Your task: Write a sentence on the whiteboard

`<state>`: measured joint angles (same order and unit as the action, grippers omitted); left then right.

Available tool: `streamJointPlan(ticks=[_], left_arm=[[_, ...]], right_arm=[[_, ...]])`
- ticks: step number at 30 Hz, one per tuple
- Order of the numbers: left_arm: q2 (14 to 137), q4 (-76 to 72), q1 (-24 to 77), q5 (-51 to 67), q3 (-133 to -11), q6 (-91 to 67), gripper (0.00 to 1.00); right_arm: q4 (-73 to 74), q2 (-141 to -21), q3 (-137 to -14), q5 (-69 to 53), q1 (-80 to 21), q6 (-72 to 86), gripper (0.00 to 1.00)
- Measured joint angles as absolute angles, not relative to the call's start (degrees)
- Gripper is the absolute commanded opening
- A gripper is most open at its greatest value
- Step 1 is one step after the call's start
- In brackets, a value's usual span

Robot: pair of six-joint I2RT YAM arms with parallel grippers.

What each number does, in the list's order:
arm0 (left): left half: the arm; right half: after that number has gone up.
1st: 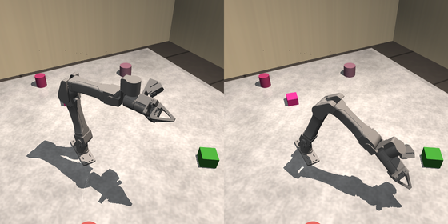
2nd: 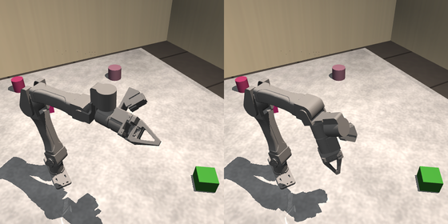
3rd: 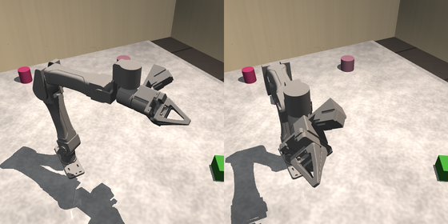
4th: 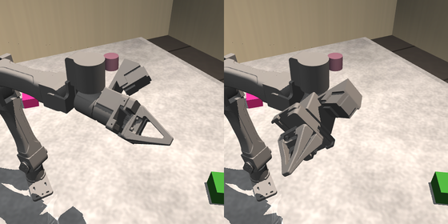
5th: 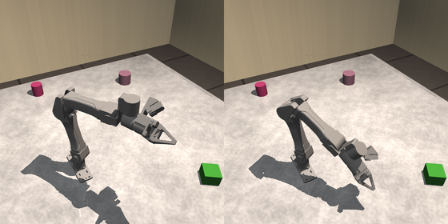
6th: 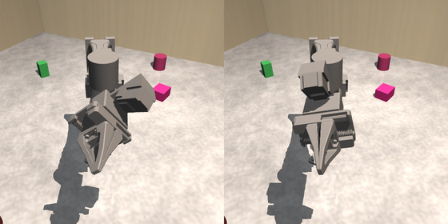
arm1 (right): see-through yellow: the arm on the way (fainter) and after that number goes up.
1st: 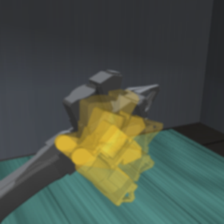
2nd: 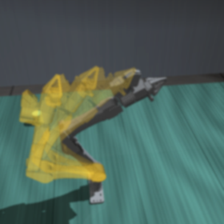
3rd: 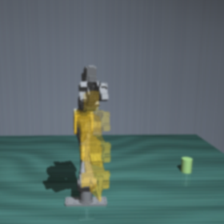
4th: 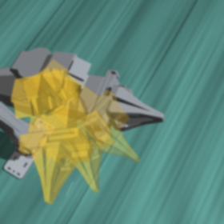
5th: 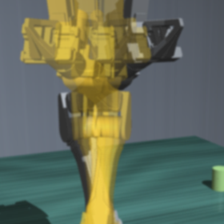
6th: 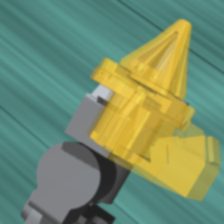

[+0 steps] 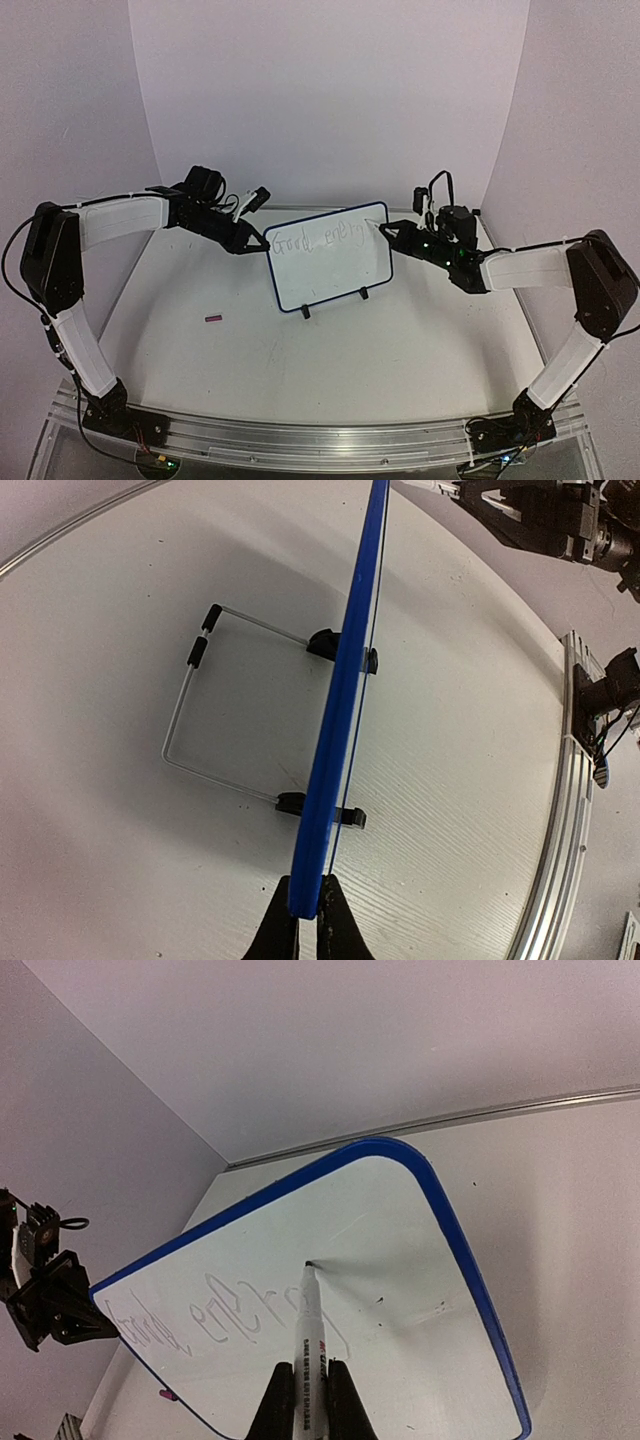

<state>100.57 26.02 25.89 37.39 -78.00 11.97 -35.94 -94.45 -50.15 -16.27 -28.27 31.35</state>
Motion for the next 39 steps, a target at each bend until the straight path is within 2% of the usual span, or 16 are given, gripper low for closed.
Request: streamJointPlan(ticks=[19,39], left_arm=[[100.6,26.0,25.9,37.4,-78.0,12.0,0.0],[100.6,26.0,25.9,37.4,-78.0,12.0,0.0]], right_arm=[[-35.9,-94.5,-46.7,-15.7,-27.9,32.2,0.0],[-35.5,-94.5,-49.2,-15.4,-27.2,31.5,0.0]])
